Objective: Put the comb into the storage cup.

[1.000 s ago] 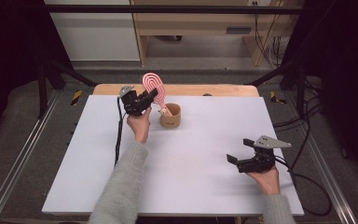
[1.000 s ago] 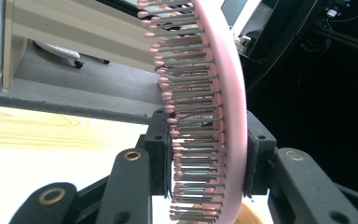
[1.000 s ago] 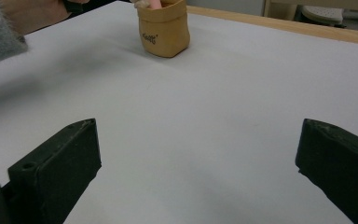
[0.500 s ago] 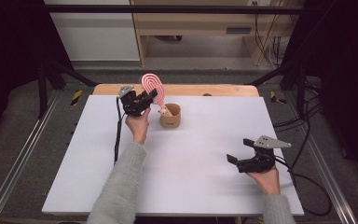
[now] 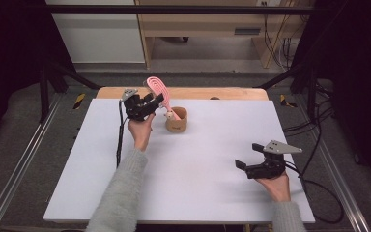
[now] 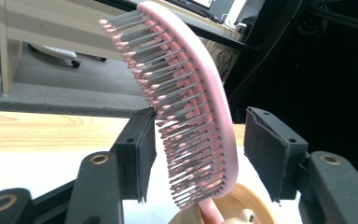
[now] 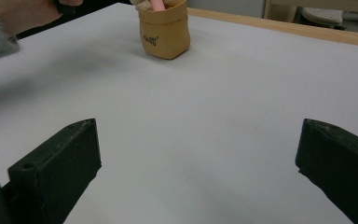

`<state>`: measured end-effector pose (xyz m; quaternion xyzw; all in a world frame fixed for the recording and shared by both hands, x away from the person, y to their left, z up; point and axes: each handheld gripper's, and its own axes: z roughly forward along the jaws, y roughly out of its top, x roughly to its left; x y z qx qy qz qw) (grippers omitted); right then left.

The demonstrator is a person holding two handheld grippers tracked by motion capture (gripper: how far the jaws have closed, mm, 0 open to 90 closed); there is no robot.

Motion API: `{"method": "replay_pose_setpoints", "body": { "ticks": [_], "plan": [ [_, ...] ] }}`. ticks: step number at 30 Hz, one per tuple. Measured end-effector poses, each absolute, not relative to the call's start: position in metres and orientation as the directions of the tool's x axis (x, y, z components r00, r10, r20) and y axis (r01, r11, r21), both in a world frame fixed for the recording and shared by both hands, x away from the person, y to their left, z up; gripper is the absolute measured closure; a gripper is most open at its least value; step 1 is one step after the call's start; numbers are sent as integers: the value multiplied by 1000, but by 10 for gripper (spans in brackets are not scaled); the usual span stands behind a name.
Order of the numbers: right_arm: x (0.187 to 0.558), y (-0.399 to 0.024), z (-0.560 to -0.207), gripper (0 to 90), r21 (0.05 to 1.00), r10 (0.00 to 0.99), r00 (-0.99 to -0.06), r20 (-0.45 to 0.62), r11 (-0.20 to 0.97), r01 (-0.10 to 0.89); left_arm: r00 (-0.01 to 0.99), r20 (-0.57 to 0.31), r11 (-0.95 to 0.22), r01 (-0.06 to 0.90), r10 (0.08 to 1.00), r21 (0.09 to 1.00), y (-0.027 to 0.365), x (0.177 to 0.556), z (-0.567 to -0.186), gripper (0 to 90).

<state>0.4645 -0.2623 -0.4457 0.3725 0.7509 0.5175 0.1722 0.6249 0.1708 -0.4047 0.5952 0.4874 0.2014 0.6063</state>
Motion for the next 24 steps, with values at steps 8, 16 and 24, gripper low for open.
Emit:
{"method": "replay_pose_setpoints", "body": {
  "ticks": [8, 16, 24],
  "plan": [
    [464, -262, -445, 4, 907, 738, -662, 130, 182, 380, 451, -322, 185, 321, 833, 929, 173, 619, -397, 331],
    [464, -263, -444, 3, 909, 738, -662, 130, 178, 377, 454, -285, 148, 314, 844, 938, 178, 612, -389, 214],
    [463, -263, -443, 3, 910, 739, -662, 129, 177, 374, 461, -246, 93, 329, 853, 940, 181, 601, -379, 68]
  ]
}}
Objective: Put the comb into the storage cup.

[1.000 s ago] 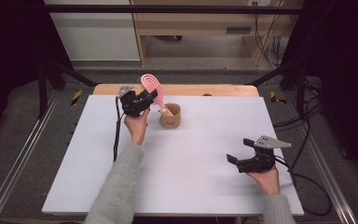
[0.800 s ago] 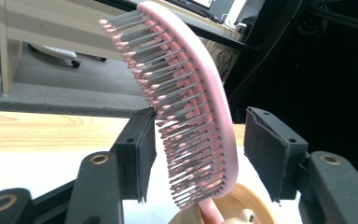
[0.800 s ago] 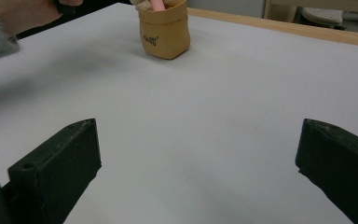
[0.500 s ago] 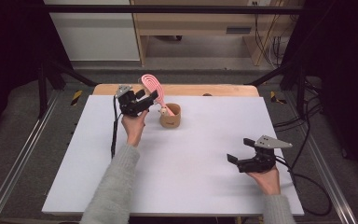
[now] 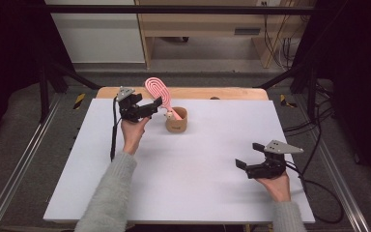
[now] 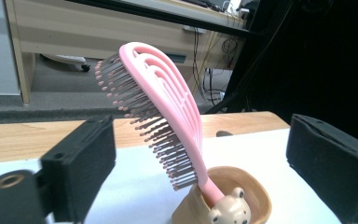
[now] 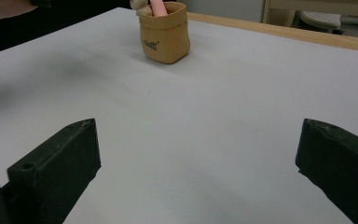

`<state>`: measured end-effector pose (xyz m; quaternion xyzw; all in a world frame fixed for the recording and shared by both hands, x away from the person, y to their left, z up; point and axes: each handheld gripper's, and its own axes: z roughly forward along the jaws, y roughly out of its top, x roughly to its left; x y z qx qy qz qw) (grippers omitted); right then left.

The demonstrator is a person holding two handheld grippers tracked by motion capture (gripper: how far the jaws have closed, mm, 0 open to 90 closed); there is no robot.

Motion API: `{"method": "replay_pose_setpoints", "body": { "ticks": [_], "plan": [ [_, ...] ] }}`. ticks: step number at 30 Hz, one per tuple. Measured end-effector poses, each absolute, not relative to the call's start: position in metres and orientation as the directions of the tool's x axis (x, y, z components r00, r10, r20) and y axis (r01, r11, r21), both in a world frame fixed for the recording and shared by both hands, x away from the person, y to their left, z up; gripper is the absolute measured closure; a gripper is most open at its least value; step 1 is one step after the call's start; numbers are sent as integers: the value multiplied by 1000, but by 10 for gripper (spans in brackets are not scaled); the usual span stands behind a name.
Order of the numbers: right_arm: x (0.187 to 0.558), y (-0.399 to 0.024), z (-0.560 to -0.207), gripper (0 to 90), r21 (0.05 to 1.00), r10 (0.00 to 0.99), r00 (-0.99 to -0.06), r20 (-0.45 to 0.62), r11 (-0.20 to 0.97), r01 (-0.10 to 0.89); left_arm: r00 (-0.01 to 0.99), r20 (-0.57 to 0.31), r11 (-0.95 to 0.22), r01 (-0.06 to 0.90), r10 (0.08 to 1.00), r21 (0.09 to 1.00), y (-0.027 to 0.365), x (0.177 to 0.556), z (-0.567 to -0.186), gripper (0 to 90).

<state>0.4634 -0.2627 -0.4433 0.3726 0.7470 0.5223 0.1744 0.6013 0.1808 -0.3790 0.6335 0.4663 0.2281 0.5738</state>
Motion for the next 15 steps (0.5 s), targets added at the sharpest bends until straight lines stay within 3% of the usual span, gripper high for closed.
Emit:
{"method": "replay_pose_setpoints", "body": {
  "ticks": [15],
  "plan": [
    [464, -263, -443, 2, 912, 740, -661, 127, 175, 371, 522, -208, 26, 335, 827, 942, 196, 577, -370, 5]
  ]
}}
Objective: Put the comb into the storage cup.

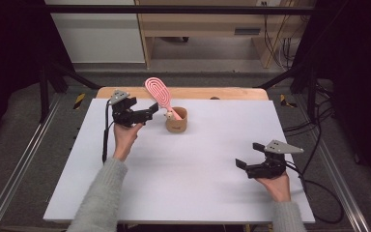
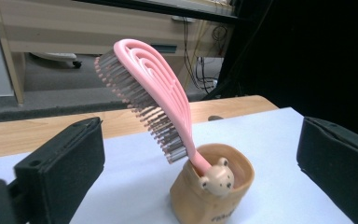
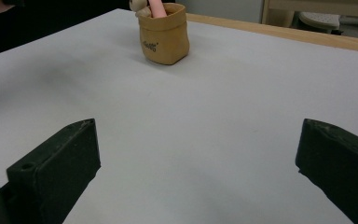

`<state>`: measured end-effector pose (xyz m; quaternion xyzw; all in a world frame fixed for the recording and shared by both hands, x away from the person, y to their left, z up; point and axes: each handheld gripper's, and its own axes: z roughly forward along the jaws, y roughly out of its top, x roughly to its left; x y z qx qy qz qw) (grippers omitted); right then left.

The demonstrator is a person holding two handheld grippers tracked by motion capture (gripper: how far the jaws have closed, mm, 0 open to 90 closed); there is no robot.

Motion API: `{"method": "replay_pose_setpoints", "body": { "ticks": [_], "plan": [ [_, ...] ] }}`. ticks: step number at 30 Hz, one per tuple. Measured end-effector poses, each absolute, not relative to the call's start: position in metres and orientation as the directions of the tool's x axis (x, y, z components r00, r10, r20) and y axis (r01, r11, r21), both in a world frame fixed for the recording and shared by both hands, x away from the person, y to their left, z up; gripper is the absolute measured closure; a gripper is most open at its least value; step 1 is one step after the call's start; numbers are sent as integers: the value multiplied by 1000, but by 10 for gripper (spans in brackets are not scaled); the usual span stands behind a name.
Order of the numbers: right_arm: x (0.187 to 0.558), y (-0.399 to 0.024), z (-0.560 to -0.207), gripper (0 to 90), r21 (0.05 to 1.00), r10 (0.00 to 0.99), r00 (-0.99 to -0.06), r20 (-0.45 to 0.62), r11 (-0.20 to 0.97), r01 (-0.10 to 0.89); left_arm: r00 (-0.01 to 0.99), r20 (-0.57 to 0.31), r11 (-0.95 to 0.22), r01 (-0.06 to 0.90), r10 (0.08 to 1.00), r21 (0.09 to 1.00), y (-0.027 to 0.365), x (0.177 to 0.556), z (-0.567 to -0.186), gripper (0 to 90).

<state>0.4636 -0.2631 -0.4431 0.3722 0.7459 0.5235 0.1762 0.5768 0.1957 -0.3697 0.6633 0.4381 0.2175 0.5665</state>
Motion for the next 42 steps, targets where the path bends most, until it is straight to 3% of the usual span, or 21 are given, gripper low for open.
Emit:
{"method": "replay_pose_setpoints", "body": {
  "ticks": [21, 42],
  "plan": [
    [464, -262, -444, 2, 911, 741, -659, 132, 171, 375, 641, -145, -97, 327, 753, 940, 214, 525, -382, 1],
    [465, -260, -446, 2, 904, 741, -658, 135, 179, 387, 656, -110, -181, 359, 746, 916, 255, 482, -421, 1]
  ]
}}
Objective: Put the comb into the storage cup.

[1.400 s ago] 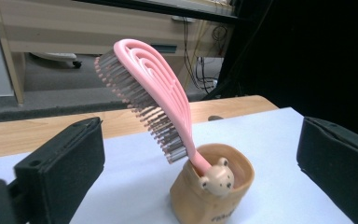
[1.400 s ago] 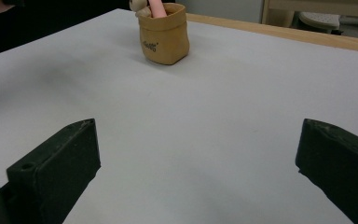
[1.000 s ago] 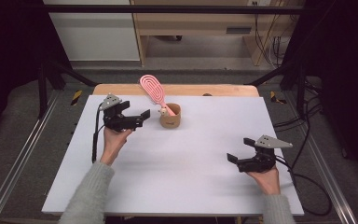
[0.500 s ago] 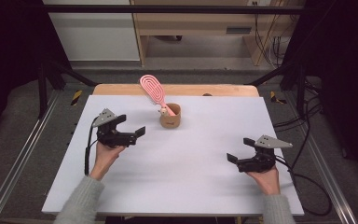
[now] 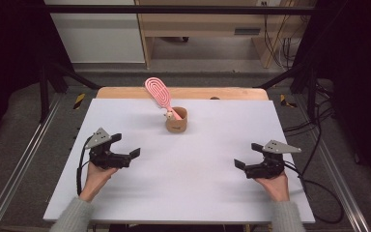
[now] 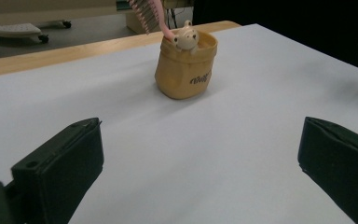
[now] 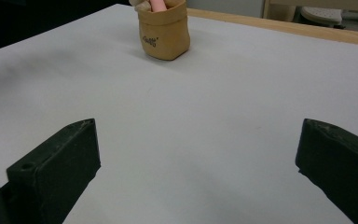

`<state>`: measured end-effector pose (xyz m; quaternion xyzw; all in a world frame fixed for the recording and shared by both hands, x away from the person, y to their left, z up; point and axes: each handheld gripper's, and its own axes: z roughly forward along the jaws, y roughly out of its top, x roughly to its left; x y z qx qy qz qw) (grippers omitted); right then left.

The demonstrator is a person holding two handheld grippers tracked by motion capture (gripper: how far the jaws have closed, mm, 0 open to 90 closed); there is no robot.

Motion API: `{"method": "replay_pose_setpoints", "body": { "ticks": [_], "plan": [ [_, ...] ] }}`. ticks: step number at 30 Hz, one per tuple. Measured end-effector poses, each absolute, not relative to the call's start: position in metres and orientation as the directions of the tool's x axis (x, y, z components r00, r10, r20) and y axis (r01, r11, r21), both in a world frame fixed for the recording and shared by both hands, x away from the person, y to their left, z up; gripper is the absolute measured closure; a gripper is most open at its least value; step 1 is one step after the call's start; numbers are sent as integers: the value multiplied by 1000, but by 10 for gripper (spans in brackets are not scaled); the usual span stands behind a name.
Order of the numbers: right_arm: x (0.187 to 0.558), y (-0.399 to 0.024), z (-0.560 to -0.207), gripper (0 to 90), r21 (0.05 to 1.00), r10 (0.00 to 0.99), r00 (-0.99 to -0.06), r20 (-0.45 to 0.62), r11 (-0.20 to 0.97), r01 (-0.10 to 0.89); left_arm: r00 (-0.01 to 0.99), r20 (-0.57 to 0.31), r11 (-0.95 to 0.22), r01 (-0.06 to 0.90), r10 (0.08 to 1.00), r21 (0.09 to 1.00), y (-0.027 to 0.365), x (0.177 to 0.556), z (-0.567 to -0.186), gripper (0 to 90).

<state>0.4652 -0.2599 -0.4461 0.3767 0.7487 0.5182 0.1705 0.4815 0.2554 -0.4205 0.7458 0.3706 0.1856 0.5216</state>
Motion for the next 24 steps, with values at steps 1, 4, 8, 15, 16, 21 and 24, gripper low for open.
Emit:
{"method": "replay_pose_setpoints", "body": {
  "ticks": [1, 4, 8, 15, 16, 21, 24],
  "plan": [
    [465, -260, -446, 2, 904, 740, -659, 135, 180, 387, 655, -112, -180, 361, 747, 915, 257, 480, -422, 2],
    [465, -260, -447, 2, 904, 740, -659, 135, 181, 388, 646, -114, -183, 374, 754, 909, 264, 476, -428, 2],
    [466, -260, -448, 2, 902, 741, -657, 137, 181, 393, 632, -124, -174, 388, 765, 905, 274, 472, -435, 2],
    [466, -259, -449, 2, 899, 740, -658, 140, 184, 398, 617, -126, -165, 392, 777, 905, 287, 468, -445, 2],
    [466, -259, -450, 2, 898, 739, -658, 143, 183, 401, 617, -130, -161, 394, 776, 905, 288, 467, -446, 2],
    [466, -259, -450, 4, 896, 739, -658, 143, 186, 403, 608, -123, -165, 396, 785, 903, 294, 464, -450, 2],
    [466, -259, -449, 4, 897, 739, -659, 143, 185, 402, 602, -127, -163, 403, 788, 900, 296, 464, -452, 2]
  ]
}}
